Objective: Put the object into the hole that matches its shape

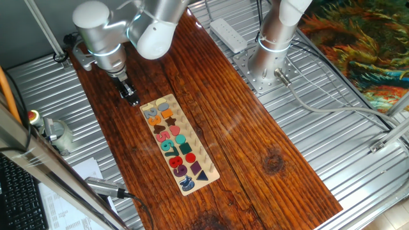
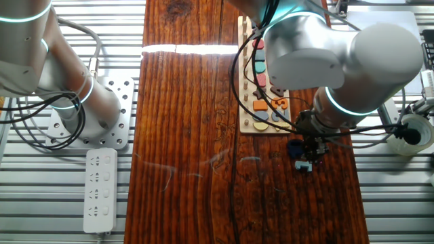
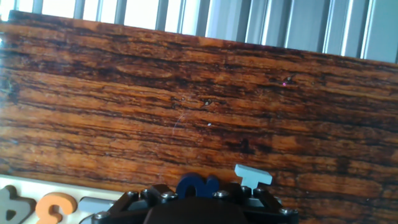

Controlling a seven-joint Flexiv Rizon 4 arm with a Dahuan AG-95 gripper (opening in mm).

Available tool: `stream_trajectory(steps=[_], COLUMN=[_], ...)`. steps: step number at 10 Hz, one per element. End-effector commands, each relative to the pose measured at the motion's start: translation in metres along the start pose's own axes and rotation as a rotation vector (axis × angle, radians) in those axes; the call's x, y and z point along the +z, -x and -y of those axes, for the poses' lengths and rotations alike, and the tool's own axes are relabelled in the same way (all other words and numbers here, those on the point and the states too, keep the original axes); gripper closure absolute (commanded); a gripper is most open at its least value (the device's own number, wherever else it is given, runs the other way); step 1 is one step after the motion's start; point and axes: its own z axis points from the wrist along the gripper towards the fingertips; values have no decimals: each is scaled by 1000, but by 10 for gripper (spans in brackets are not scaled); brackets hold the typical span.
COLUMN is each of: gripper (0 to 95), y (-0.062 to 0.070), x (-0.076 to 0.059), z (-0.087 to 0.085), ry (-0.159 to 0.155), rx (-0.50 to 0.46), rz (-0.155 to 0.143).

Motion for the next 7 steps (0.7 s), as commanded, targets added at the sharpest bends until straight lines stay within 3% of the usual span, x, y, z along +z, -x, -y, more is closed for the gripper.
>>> stream_trajectory(steps=[1, 7], gripper=[380, 380], y=[0, -2], x=[3, 9], z=[0, -1], ry=[2, 2], rx=[-3, -6], rz=[-1, -1])
